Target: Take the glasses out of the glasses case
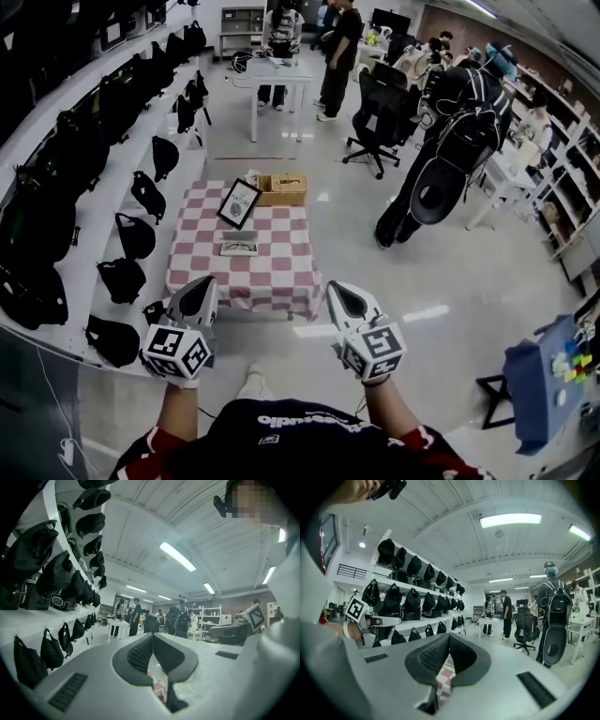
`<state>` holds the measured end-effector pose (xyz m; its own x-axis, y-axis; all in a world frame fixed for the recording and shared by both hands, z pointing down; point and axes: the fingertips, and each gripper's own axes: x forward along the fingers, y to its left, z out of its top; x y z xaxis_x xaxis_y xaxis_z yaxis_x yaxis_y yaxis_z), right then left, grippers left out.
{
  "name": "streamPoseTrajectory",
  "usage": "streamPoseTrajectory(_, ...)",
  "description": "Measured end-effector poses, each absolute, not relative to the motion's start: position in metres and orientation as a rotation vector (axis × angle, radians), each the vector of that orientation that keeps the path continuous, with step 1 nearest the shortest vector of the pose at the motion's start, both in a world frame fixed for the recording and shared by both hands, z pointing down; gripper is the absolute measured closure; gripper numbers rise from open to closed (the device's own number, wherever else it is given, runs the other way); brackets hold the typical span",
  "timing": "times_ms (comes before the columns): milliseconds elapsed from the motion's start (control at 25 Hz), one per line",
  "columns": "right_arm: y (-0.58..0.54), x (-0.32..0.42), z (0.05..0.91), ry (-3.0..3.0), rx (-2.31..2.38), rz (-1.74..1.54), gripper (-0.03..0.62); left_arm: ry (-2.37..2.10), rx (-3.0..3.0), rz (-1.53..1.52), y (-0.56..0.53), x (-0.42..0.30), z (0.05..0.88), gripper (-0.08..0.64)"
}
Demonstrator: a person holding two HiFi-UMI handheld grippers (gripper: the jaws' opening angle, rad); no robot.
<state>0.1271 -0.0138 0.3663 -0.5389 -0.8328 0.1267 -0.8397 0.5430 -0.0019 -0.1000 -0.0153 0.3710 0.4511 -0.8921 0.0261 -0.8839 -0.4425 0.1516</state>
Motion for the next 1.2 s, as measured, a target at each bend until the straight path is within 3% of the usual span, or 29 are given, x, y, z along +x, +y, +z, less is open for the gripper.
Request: streamPoseTrajectory(1200,-0.167,0.042,0.364,-2.565,1.513,0.123,0.589,-1.319,2.652,-0.084,-0.199,-0.148,0.391,0.552)
